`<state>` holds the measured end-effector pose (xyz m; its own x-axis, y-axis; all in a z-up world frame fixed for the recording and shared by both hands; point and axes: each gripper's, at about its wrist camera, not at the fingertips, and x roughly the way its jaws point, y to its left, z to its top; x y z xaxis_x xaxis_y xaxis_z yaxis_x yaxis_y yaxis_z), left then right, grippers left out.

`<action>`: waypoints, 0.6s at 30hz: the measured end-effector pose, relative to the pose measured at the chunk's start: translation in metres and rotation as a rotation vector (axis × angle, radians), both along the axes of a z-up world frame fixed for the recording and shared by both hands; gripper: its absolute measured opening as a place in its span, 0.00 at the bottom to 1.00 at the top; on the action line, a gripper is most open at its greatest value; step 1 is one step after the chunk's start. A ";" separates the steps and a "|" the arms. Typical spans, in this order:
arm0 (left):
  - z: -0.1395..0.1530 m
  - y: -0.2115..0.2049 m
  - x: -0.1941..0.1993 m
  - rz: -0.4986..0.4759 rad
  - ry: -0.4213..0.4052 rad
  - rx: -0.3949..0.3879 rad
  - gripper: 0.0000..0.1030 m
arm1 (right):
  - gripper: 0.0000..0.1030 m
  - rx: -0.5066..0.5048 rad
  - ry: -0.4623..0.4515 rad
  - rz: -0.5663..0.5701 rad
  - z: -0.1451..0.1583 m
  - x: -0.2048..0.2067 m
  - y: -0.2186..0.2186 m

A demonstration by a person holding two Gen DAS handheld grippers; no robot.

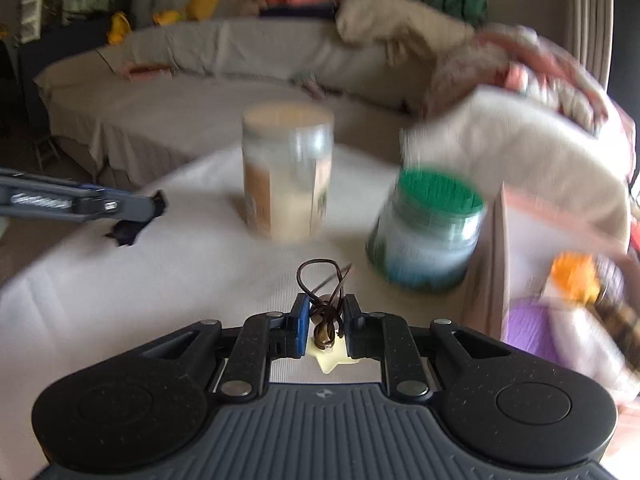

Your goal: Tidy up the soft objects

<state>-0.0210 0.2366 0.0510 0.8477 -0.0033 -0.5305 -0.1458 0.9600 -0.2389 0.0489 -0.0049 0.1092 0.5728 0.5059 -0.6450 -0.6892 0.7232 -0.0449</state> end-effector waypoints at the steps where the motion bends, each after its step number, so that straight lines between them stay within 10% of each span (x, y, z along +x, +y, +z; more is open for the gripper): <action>1: 0.011 0.000 0.007 0.002 -0.029 0.016 0.34 | 0.16 0.030 -0.019 0.000 0.012 0.001 -0.004; 7: 0.078 -0.014 0.060 -0.062 -0.193 0.062 0.34 | 0.16 0.189 -0.128 -0.064 0.081 0.017 -0.047; 14: 0.130 -0.111 0.135 -0.360 -0.264 -0.011 0.35 | 0.18 0.196 -0.234 -0.234 0.123 0.057 -0.120; 18: 0.116 -0.174 0.192 -0.540 -0.081 -0.142 0.37 | 0.60 0.209 -0.211 -0.335 0.116 0.077 -0.162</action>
<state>0.1706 0.0622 0.1667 0.7443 -0.5141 -0.4263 0.3813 0.8511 -0.3607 0.1261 -0.1669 0.2250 0.8354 0.3769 -0.4001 -0.4065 0.9136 0.0118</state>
